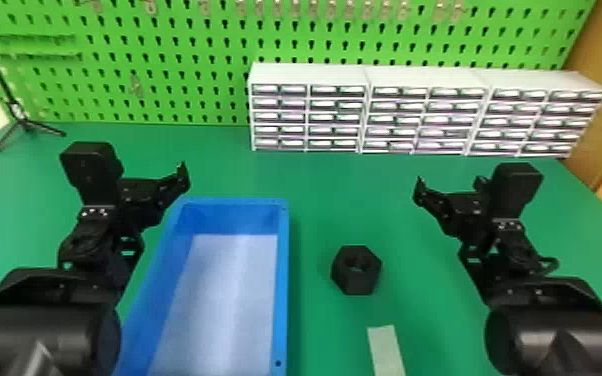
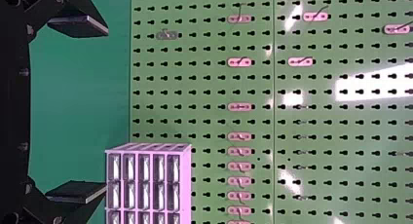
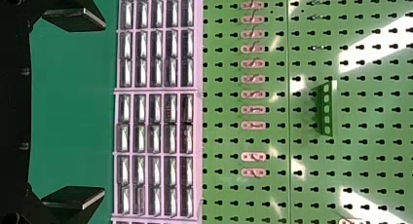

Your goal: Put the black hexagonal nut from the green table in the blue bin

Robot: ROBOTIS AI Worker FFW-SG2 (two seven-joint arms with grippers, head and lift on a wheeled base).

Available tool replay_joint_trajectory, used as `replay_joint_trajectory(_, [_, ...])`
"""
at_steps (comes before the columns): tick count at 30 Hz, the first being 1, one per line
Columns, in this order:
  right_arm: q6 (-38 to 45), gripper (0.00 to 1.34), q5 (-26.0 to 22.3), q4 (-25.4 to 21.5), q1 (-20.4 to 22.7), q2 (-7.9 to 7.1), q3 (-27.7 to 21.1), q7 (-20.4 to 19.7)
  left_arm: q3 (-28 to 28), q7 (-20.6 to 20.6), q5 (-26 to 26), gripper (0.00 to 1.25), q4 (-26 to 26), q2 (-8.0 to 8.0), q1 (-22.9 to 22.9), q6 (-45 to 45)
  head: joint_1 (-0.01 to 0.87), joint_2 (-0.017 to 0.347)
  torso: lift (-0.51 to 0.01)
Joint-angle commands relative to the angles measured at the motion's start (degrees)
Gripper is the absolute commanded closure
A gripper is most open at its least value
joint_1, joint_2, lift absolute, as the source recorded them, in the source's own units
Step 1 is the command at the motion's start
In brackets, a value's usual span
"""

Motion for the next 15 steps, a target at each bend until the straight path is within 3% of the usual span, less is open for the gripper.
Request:
replay_joint_trajectory(1, [-0.03, 0.11, 0.00, 0.00, 0.00, 0.00, 0.01, 0.00, 0.02, 0.00, 0.01, 0.16, 0.00, 0.07, -0.09, 0.00, 0.683, 0.028, -0.096])
replay_joint_trajectory(15, [0.06, 0.11, 0.00, 0.00, -0.08, -0.09, 0.01, 0.27, -0.15, 0.00, 0.01, 0.16, 0.00, -0.02, -0.27, -0.09, 0.683, 0.028, -0.096])
